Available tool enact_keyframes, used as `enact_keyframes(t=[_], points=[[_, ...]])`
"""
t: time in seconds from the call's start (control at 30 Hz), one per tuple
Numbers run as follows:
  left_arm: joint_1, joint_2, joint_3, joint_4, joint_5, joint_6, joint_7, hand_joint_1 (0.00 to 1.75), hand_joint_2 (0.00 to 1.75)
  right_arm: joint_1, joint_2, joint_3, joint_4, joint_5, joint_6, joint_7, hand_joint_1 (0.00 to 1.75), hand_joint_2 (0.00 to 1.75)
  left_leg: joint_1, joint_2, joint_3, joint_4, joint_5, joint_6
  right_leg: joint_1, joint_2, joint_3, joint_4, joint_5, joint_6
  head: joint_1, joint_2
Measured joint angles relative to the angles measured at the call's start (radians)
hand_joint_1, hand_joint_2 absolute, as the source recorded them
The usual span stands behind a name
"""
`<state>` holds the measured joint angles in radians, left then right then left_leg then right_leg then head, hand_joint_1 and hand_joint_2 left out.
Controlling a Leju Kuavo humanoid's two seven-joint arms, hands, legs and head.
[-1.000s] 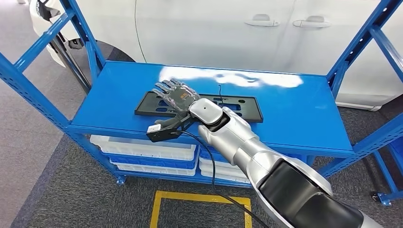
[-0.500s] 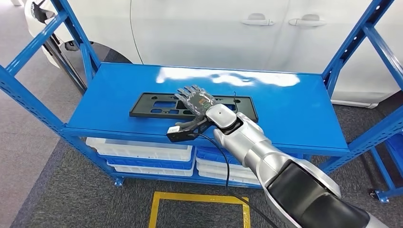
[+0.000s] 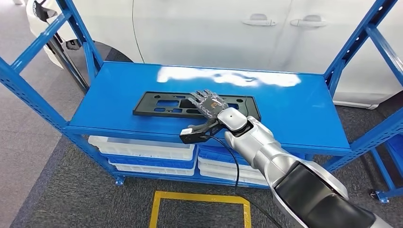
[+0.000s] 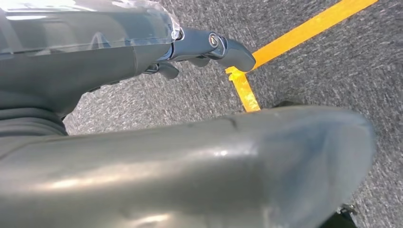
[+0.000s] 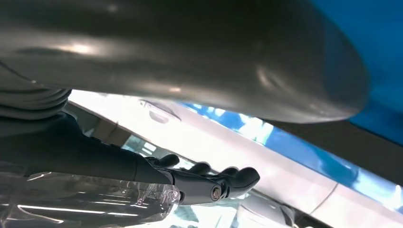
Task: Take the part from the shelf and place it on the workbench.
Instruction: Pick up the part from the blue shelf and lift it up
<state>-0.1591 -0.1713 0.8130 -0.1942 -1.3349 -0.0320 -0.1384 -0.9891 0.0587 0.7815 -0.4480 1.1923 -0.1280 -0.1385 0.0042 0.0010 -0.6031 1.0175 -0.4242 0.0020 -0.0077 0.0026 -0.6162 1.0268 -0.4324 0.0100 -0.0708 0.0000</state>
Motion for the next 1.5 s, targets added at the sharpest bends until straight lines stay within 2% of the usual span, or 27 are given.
enact_keyframes(t=[0.07, 0.13, 0.23, 0.27, 0.3, 0.33, 0.4, 0.47, 0.53, 0.6, 0.67, 0.77, 0.8, 0.83, 0.87, 0.93, 1.0, 1.13, 1.17, 1.23, 1.27, 1.3, 1.33, 1.37, 1.4, 1.47, 1.5], points=[[0.000, 0.000, 0.000, 0.000, 0.001, 0.000, -0.001, 0.00, 0.00, 0.002, -0.006, -0.004, 0.001, 0.000, -0.001, 0.000, 0.00, 0.00, 0.001, 0.000, -0.001, 0.000, -0.001, -0.010, 0.001, 0.000, -0.001, -0.003, 0.003, -0.012, 0.000, 0.000], [0.001, 0.000, 0.001, 0.000, 0.001, 0.000, -0.001, 0.00, 0.00, 0.001, -0.009, -0.007, 0.001, 0.001, -0.001, 0.000, 0.00, 0.00, 0.003, 0.000, -0.012, 0.030, -0.025, -0.021, -0.002, -0.001, 0.002, -0.009, 0.007, -0.024, 0.000, 0.000], [0.002, 0.001, 0.001, 0.000, 0.001, 0.000, -0.001, 0.00, 0.00, 0.003, -0.011, -0.008, 0.002, 0.003, -0.002, 0.001, 0.00, 0.00, 0.006, 0.000, -0.091, 0.208, -0.116, -0.032, -0.002, -0.001, 0.003, -0.010, 0.008, -0.032, 0.000, 0.000], [0.002, 0.001, 0.002, 0.000, 0.002, 0.000, -0.002, 0.00, 0.00, 0.005, -0.011, -0.009, 0.002, 0.006, -0.002, 0.002, 0.00, 0.00, 0.007, 0.000, -0.117, 0.264, -0.134, -0.034, -0.001, -0.001, 0.003, -0.010, 0.008, -0.033, 0.000, 0.000], [0.003, 0.001, 0.002, 0.000, 0.002, 0.000, -0.004, 0.00, 0.00, 0.007, -0.013, -0.011, 0.002, 0.009, -0.002, 0.004, 0.00, 0.00, 0.007, 0.000, -0.128, 0.285, -0.133, -0.033, 0.000, -0.001, 0.003, -0.010, 0.008, -0.033, 0.000, 0.000], [0.004, 0.002, 0.004, 0.000, 0.003, 0.000, -0.006, 0.00, 0.00, 0.008, -0.014, -0.015, 0.003, 0.012, -0.003, 0.006, 0.00, 0.00, 0.007, 0.000, -0.121, 0.268, -0.113, -0.031, 0.001, 0.000, 0.003, -0.009, 0.008, -0.033, 0.000, 0.000], [0.003, 0.002, 0.006, 0.000, 0.004, 0.000, -0.009, 0.00, 0.00, 0.008, -0.019, -0.027, 0.002, 0.017, -0.005, 0.010, 0.00, 0.00, 0.006, 0.000, -0.059, 0.136, -0.046, -0.021, 0.002, 0.001, 0.005, -0.008, 0.006, -0.031, 0.000, 0.000], [0.002, 0.003, 0.007, 0.000, 0.005, 0.000, -0.011, 0.00, 0.00, 0.007, -0.025, -0.040, 0.002, 0.021, -0.008, 0.012, 0.00, 0.87, 0.001, 0.000, -0.002, 0.022, -0.009, -0.009, 0.004, 0.002, 0.005, -0.007, 0.006, -0.024, 0.000, 0.000], [0.002, 0.004, 0.008, 0.000, 0.006, 0.001, -0.012, 0.00, 0.00, 0.008, -0.031, -0.049, 0.002, 0.025, -0.011, 0.012, 0.00, 1.75, -0.004, -0.002, 0.009, -0.003, -0.008, -0.002, 0.005, 0.003, 0.003, -0.009, 0.007, -0.014, 0.000, 0.000], [0.003, 0.005, 0.009, 0.000, 0.008, 0.002, -0.014, 0.00, 0.00, 0.008, -0.036, -0.058, 0.002, 0.031, -0.013, 0.008, 0.00, 1.75, -0.001, -0.002, 0.011, -0.011, -0.001, 0.008, 0.005, 0.003, 0.003, -0.009, 0.006, -0.002, 0.000, 0.000], [0.003, 0.005, 0.009, 0.000, 0.009, 0.004, -0.016, 0.00, 0.00, 0.005, -0.040, -0.068, 0.001, 0.039, -0.015, 0.005, 0.00, 1.75, 0.003, -0.001, 0.016, -0.023, 0.006, 0.017, 0.005, 0.002, -0.014, 0.031, -0.023, 0.008, 0.000, 0.000], [0.003, 0.005, 0.010, 0.000, 0.010, 0.005, -0.021, 0.00, 0.00, 0.008, -0.046, -0.078, 0.002, 0.049, -0.016, 0.003, 0.00, 1.75, 0.003, 0.000, 0.015, -0.024, 0.007, 0.023, 0.001, 0.002, -0.097, 0.207, -0.107, 0.017, 0.000, 0.000], [0.003, 0.005, 0.010, 0.000, 0.010, 0.005, -0.023, 0.00, 0.00, 0.011, -0.048, -0.080, 0.003, 0.051, -0.016, 0.002, 0.00, 1.75, 0.003, 0.000, 0.014, -0.023, 0.007, 0.023, -0.001, 0.002, -0.117, 0.247, -0.115, 0.019, 0.000, 0.000], [0.003, 0.005, 0.010, 0.000, 0.010, 0.005, -0.024, 0.00, 0.00, 0.012, -0.051, -0.082, 0.004, 0.054, -0.017, 0.002, 0.00, 1.75, 0.003, -0.001, 0.014, -0.020, 0.006, 0.023, -0.004, 0.001, -0.119, 0.250, -0.103, 0.020, 0.000, 0.000], [0.003, 0.005, 0.010, 0.000, 0.010, 0.005, -0.026, 0.00, 0.00, 0.013, -0.054, -0.084, 0.004, 0.056, -0.017, 0.000, 0.00, 1.75, 0.004, -0.002, 0.014, -0.017, 0.004, 0.021, -0.006, 0.001, -0.102, 0.213, -0.074, 0.021, 0.000, 0.000], [0.003, 0.005, 0.010, 0.000, 0.010, 0.005, -0.027, 0.00, 0.00, 0.008, -0.059, -0.091, 0.004, 0.060, -0.018, -0.001, 0.00, 1.75, 0.003, -0.004, 0.011, -0.006, -0.003, 0.014, -0.008, -0.001, -0.038, 0.081, -0.013, 0.019, 0.000, 0.000], [0.002, 0.005, 0.010, 0.000, 0.010, 0.004, -0.027, 0.00, 0.00, 0.004, -0.062, -0.097, 0.002, 0.063, -0.019, -0.003, 0.00, 1.75, 0.000, -0.005, 0.006, 0.003, -0.009, 0.004, -0.006, -0.001, -0.006, 0.008, 0.005, 0.009, 0.000, 0.000], [0.002, 0.006, 0.010, 0.000, 0.010, 0.004, -0.028, 0.00, 0.00, 0.004, -0.067, -0.102, -0.004, 0.069, -0.020, -0.005, 0.00, 1.75, 0.002, -0.003, -0.001, 0.017, -0.022, -0.016, -0.005, 0.001, -0.005, -0.002, 0.006, -0.016, 0.000, 0.000], [0.001, 0.006, 0.010, 0.000, 0.011, 0.005, -0.028, 0.00, 0.00, 0.003, -0.067, -0.103, -0.007, 0.072, -0.021, -0.005, 0.00, 1.75, 0.003, -0.003, -0.014, 0.047, -0.042, -0.021, -0.006, 0.001, -0.004, -0.004, 0.008, -0.021, 0.000, 0.000], [0.001, 0.006, 0.010, 0.000, 0.012, 0.006, -0.028, 0.00, 0.00, 0.003, -0.067, -0.104, -0.011, 0.078, -0.021, -0.005, 0.00, 1.75, 0.005, -0.003, -0.068, 0.168, -0.103, -0.029, -0.006, 0.000, -0.003, -0.006, 0.008, -0.028, 0.000, 0.000], [0.002, 0.006, 0.010, 0.000, 0.012, 0.006, -0.028, 0.00, 0.00, 0.004, -0.067, -0.104, -0.011, 0.081, -0.021, -0.005, 0.04, 1.75, 0.006, -0.003, -0.101, 0.235, -0.129, -0.032, -0.005, 0.000, -0.003, -0.005, 0.008, -0.029, 0.000, 0.000], [0.003, 0.006, 0.010, 0.000, 0.013, 0.007, -0.028, 0.00, 0.00, 0.005, -0.067, -0.104, -0.011, 0.083, -0.021, -0.005, 0.38, 1.75, 0.006, -0.003, -0.124, 0.282, -0.140, -0.032, -0.004, 0.000, -0.003, -0.005, 0.008, -0.029, 0.000, 0.000], [0.004, 0.006, 0.010, 0.000, 0.013, 0.007, -0.029, 0.00, 0.00, 0.006, -0.067, -0.104, -0.011, 0.084, -0.021, -0.006, 0.73, 1.75, 0.006, -0.003, -0.131, 0.292, -0.132, -0.032, -0.003, 0.000, -0.002, -0.004, 0.007, -0.030, 0.000, 0.000], [0.004, 0.006, 0.010, 0.000, 0.013, 0.007, -0.029, 0.00, 0.00, 0.006, -0.067, -0.104, -0.012, 0.085, -0.021, -0.006, 1.13, 1.75, 0.006, -0.003, -0.117, 0.259, -0.105, -0.029, -0.003, 0.001, -0.001, -0.004, 0.007, -0.029, 0.000, 0.000], [0.004, 0.006, 0.010, 0.000, 0.014, 0.007, -0.030, 0.00, 0.00, 0.006, -0.068, -0.104, -0.013, 0.086, -0.021, -0.007, 1.52, 1.75, 0.006, -0.003, -0.085, 0.192, -0.068, -0.024, -0.002, 0.001, 0.001, -0.004, 0.007, -0.029, 0.000, 0.000], [0.002, 0.007, 0.010, 0.000, 0.014, 0.007, -0.031, 0.00, 0.00, 0.005, -0.068, -0.104, -0.016, 0.088, -0.021, -0.008, 1.70, 1.75, 0.003, -0.004, -0.018, 0.054, -0.016, -0.012, 0.000, 0.003, 0.002, -0.004, 0.006, -0.024, 0.000, 0.000], [0.001, 0.007, 0.010, 0.000, 0.014, 0.008, -0.031, 0.00, 0.00, 0.004, -0.069, -0.104, -0.018, 0.090, -0.021, -0.009, 1.73, 1.75, 0.000, -0.004, 0.000, 0.015, -0.006, -0.007, 0.001, 0.003, 0.001, -0.004, 0.007, -0.020, 0.000, 0.000]])
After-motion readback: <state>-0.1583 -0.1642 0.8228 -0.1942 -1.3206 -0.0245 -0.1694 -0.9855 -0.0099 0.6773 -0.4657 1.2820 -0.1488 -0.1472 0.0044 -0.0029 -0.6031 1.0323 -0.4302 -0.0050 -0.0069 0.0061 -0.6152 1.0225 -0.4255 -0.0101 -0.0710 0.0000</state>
